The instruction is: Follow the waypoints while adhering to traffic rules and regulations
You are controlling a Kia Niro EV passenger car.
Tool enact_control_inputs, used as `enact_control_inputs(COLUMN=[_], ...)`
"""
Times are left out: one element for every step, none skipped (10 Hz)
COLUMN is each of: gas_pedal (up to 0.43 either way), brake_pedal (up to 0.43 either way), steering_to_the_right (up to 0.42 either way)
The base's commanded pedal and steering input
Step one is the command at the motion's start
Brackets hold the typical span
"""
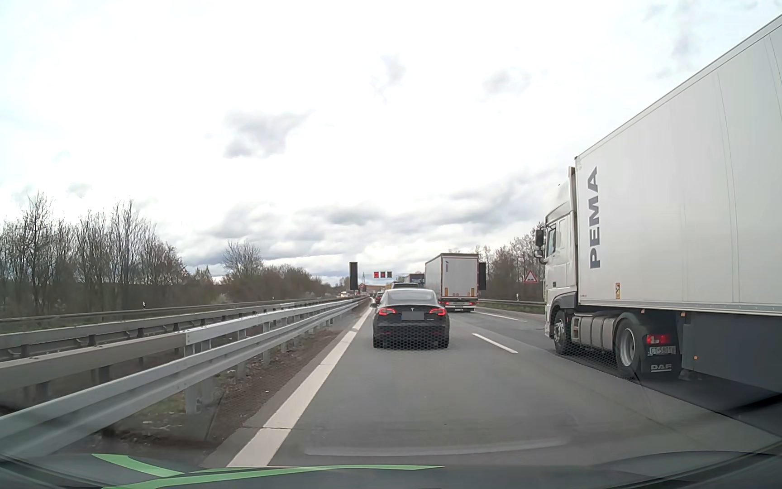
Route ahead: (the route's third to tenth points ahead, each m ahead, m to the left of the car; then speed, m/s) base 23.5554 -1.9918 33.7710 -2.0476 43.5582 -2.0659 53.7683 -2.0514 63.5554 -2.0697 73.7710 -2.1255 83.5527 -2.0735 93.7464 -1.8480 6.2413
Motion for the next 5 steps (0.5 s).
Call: enact_control_inputs(gas_pedal=[0.118,0.118,0.118,0.118,0.118], brake_pedal=[0.0,0.0,0.0,0.0,0.0], steering_to_the_right=[-0.006,-0.005,-0.006,-0.005,-0.005])
